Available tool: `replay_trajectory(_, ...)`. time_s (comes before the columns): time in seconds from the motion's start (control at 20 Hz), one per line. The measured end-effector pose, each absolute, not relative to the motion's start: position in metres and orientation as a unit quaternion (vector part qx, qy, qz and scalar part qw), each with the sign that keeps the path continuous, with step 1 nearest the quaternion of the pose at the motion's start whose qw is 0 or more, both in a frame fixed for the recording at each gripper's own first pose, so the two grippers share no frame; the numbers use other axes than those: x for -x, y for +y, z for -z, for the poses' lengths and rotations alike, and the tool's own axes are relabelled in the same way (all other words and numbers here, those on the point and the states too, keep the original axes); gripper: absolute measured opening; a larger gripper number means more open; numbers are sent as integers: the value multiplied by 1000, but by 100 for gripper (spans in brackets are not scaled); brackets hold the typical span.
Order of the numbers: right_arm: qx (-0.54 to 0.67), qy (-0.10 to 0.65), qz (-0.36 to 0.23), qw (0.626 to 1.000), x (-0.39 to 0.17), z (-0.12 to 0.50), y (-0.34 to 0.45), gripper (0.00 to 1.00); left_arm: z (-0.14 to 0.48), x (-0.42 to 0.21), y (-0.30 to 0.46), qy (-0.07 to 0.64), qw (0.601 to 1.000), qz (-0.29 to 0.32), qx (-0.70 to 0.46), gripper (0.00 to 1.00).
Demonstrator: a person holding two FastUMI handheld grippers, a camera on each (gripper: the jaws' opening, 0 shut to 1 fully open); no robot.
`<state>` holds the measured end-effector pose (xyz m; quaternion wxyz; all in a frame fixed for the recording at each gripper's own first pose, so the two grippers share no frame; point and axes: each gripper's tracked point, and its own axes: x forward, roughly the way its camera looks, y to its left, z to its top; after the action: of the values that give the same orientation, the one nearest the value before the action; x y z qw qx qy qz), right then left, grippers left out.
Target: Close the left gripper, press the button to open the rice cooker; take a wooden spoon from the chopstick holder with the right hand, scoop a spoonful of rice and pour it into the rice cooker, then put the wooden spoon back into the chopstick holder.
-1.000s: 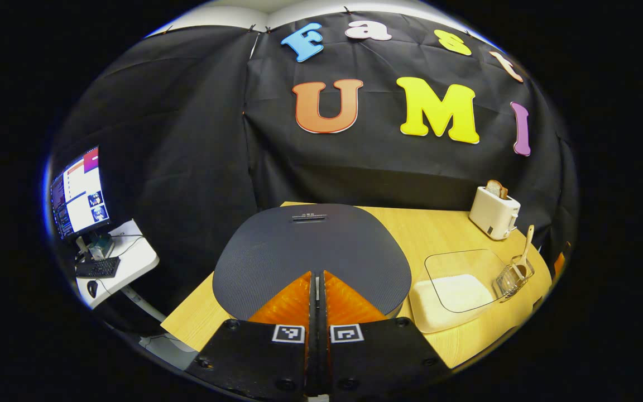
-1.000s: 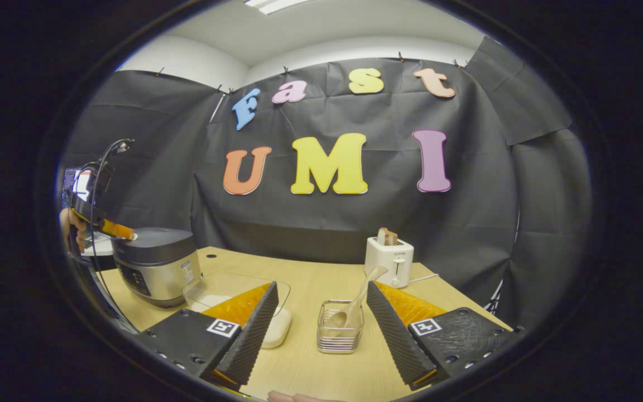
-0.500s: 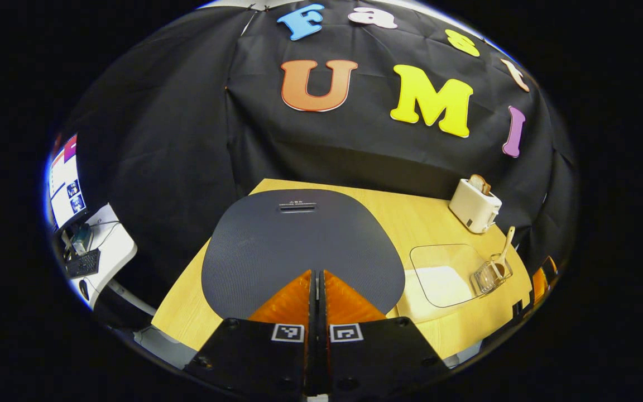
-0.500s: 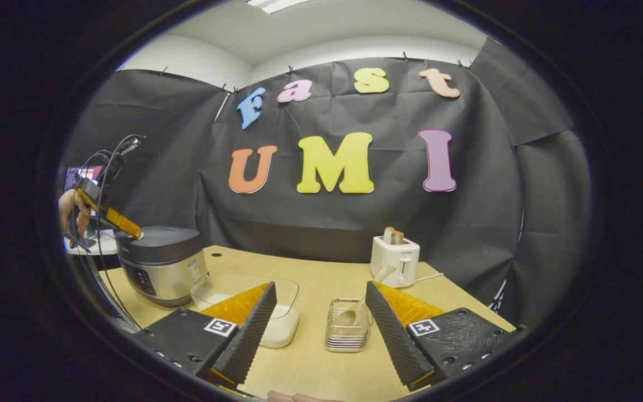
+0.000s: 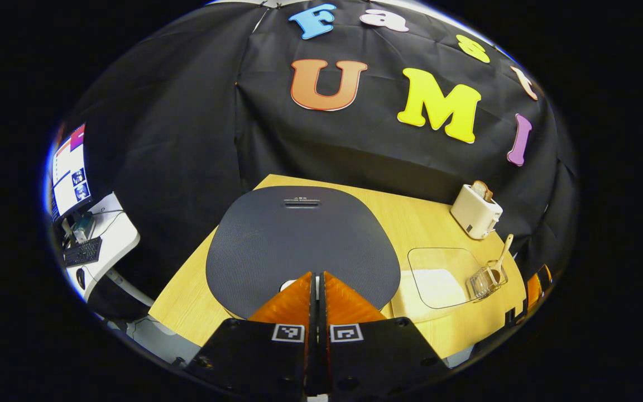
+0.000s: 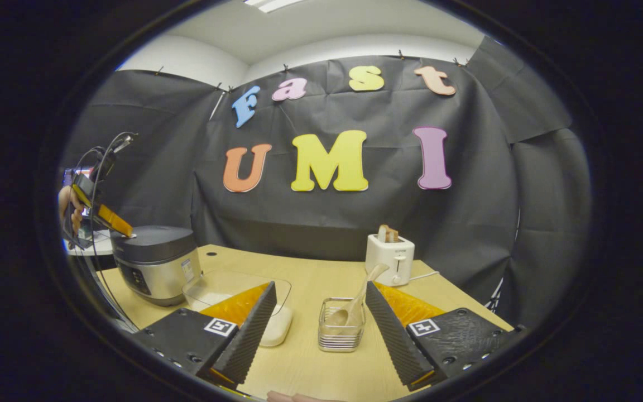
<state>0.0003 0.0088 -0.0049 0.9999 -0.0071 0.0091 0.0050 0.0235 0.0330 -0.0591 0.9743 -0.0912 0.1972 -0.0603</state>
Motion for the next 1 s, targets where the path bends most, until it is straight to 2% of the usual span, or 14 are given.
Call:
replay_trajectory(0.2,9,3,-4,1000,4,0,11,96,65,-22,31,219,973,70,38,3)
replay_trajectory(0.4,18,-5,-19,1000,8,-3,23,95,56,-22,35,191,980,40,35,3)
replay_trajectory(0.45,27,-7,-19,999,8,-3,22,95,48,-20,34,173,984,35,38,9)
replay_trajectory(0.5,34,-9,-15,999,7,-3,19,96,37,-16,34,151,987,30,39,3)
replay_trajectory(0.65,29,-3,-5,1000,0,4,12,95,-13,-2,34,35,999,22,35,8)
replay_trajectory(0.7,20,4,-4,1000,-3,7,10,95,-28,6,32,-4,999,20,37,17)
replay_trajectory(0.9,0,18,8,1000,-12,14,-1,95,-41,36,14,-90,994,30,54,100)
replay_trajectory(0.95,0,18,12,1000,-14,15,-4,95,-36,45,16,-102,993,25,56,95)
replay_trajectory(1.0,2,19,16,1000,-15,16,-7,95,-30,49,15,-108,992,19,60,100)
